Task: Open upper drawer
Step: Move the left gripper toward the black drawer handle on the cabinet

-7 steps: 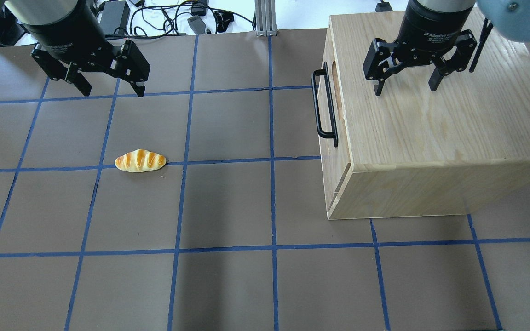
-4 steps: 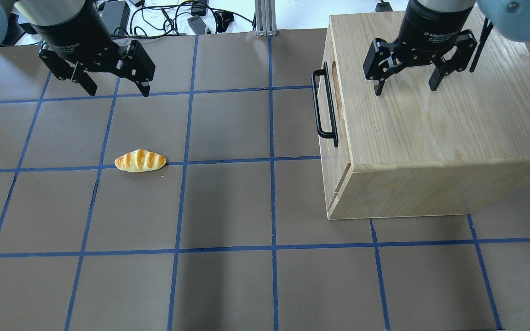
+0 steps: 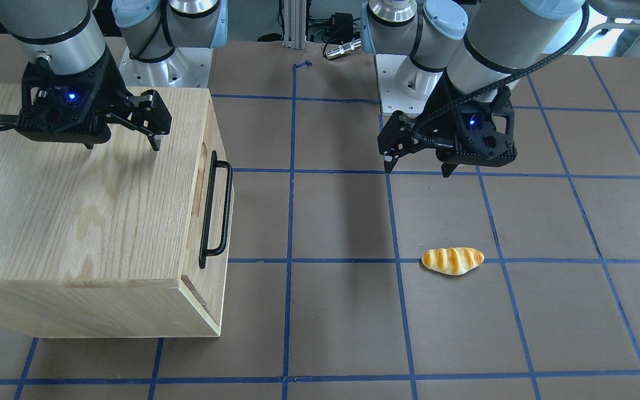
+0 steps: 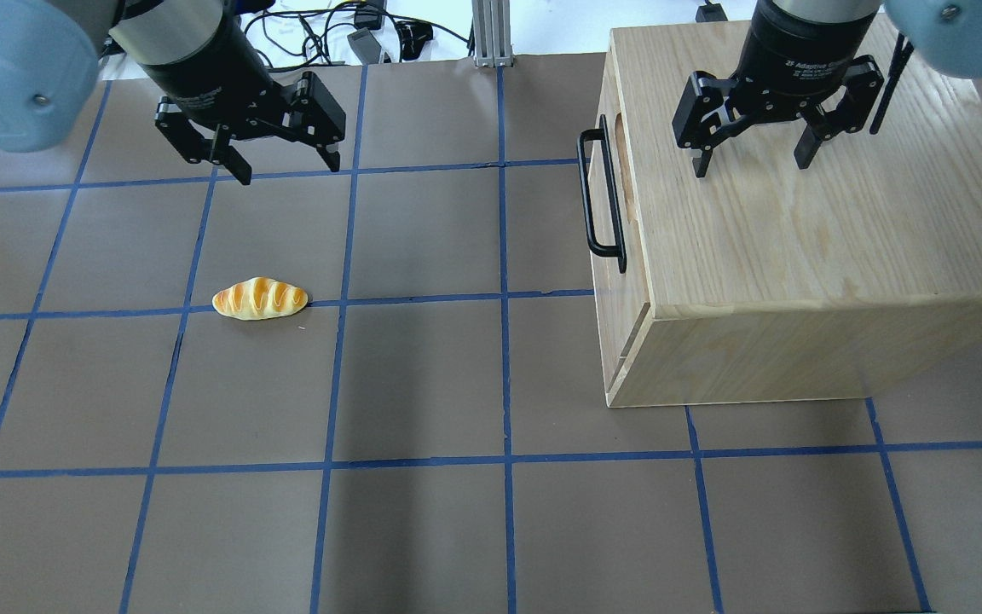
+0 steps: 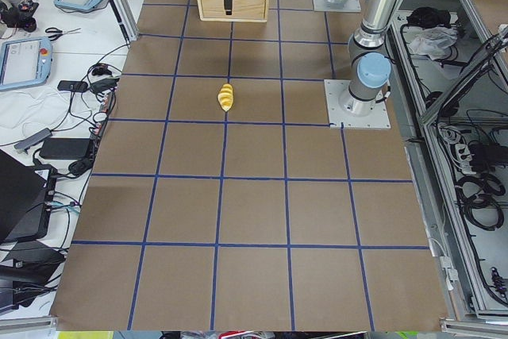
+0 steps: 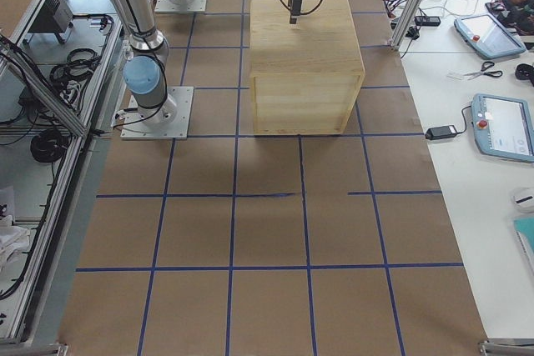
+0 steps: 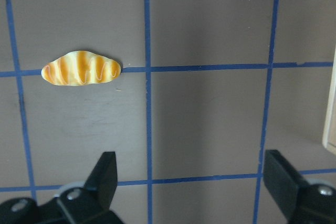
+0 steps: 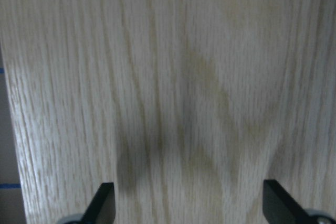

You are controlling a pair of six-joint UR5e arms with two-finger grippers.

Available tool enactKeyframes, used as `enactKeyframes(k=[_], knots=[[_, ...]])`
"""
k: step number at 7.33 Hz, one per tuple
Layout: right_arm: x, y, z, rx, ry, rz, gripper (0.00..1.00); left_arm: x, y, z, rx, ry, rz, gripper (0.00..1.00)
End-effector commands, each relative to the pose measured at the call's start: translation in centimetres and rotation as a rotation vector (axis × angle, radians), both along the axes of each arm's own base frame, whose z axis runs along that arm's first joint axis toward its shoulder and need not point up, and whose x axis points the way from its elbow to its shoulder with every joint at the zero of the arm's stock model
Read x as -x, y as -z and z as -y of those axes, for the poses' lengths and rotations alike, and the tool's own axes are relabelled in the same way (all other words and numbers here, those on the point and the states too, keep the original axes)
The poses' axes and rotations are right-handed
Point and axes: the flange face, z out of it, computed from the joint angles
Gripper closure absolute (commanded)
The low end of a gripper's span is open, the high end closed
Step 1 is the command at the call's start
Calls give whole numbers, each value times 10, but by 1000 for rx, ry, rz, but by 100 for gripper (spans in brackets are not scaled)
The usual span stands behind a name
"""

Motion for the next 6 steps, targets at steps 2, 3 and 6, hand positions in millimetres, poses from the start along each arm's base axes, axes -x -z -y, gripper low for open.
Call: enactKeyframes(k=[2, 3, 6], knots=[[0, 0, 0, 0, 1, 0, 0, 101, 43, 25, 35, -110, -195, 0], [0, 0, 0, 0, 1, 0, 0, 127, 56, 22, 32, -82, -198, 0], [0, 0, 0, 0, 1, 0, 0, 182, 83, 9, -1, -28, -230, 0]])
